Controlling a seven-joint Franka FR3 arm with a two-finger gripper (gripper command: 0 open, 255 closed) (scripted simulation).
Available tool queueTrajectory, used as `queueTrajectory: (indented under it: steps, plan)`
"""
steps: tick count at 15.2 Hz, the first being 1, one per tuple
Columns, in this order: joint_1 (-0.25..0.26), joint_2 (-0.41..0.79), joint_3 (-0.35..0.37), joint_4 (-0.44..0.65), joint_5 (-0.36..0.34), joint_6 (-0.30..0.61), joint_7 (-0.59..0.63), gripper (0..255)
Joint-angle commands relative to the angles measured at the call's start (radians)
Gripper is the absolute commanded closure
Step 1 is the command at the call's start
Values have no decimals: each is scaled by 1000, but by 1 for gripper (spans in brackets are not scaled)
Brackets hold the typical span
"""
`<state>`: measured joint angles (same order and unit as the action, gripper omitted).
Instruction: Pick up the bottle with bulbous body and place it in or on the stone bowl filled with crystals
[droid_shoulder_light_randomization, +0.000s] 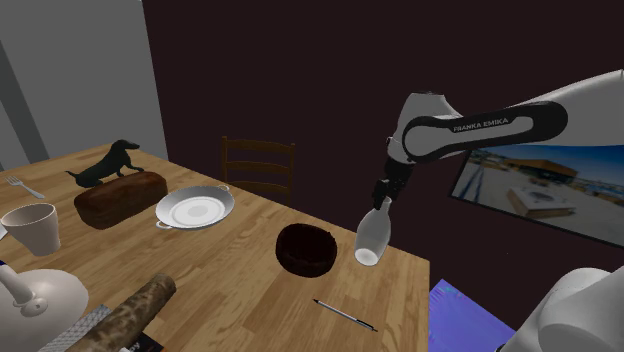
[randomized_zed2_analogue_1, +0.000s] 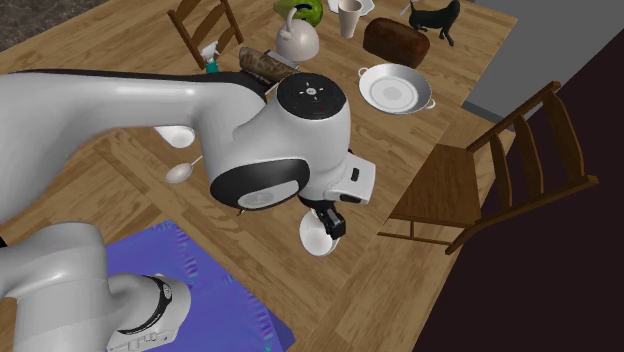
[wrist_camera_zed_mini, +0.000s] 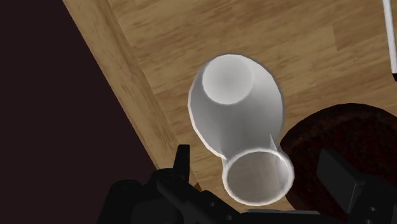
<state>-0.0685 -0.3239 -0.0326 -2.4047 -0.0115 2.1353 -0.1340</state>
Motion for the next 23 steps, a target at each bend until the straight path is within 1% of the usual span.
queueTrajectory:
  steps: [1, 2, 10, 11, 20, 23]
  plan:
    - [1, 15, 1, -14, 0, 29, 1, 0]
    - [1, 25, 0, -26, 1, 52, 1, 0]
    - [1, 25, 0, -26, 1, 52, 1, 0]
    - [1, 25, 0, -26, 1, 52, 1, 255]
    - [1, 25, 0, -26, 1, 52, 1, 255]
    - [1, 8, 1, 0, 0, 9, 1, 255]
